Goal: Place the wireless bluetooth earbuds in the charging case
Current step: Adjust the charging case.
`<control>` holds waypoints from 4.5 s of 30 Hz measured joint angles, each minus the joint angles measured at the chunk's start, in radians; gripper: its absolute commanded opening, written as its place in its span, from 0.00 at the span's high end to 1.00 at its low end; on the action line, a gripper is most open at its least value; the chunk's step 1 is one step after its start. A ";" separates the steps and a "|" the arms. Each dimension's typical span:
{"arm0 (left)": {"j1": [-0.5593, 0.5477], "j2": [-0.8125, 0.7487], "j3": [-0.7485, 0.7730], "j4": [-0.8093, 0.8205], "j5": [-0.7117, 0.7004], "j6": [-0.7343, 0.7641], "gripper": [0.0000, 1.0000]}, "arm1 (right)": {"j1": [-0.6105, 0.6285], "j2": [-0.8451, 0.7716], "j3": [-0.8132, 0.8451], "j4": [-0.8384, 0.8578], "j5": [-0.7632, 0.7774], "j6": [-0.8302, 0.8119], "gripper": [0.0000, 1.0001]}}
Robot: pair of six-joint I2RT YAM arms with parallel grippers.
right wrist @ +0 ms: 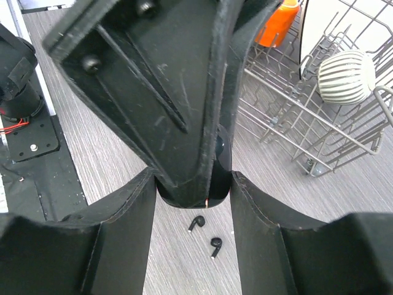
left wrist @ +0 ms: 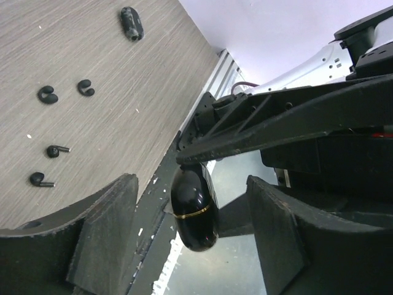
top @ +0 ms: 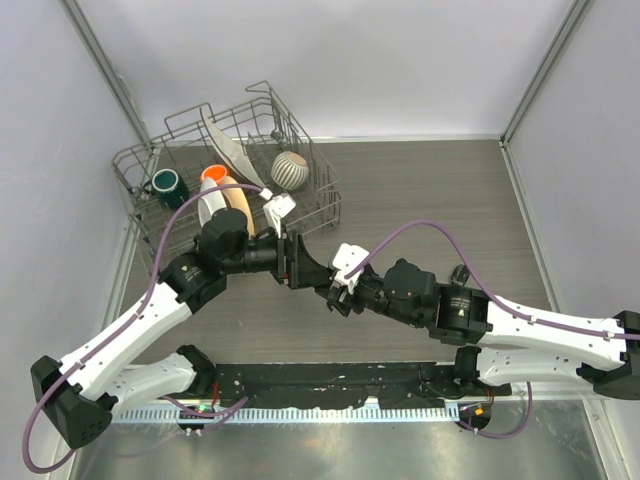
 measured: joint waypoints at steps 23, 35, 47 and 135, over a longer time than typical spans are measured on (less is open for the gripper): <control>0.000 0.017 0.014 -0.027 -0.016 0.006 0.59 | -0.033 0.026 0.000 0.003 0.010 -0.027 0.99; 0.005 0.038 0.029 -0.050 -0.039 0.008 1.00 | -0.044 0.029 0.000 0.006 0.011 -0.045 0.68; 0.000 -0.132 -0.103 0.100 -0.241 0.112 1.00 | -0.144 -0.003 0.032 0.012 0.171 0.309 0.15; -0.001 -0.237 -0.473 0.897 -0.327 0.336 0.68 | -0.294 0.163 -0.085 0.462 -0.158 1.749 0.99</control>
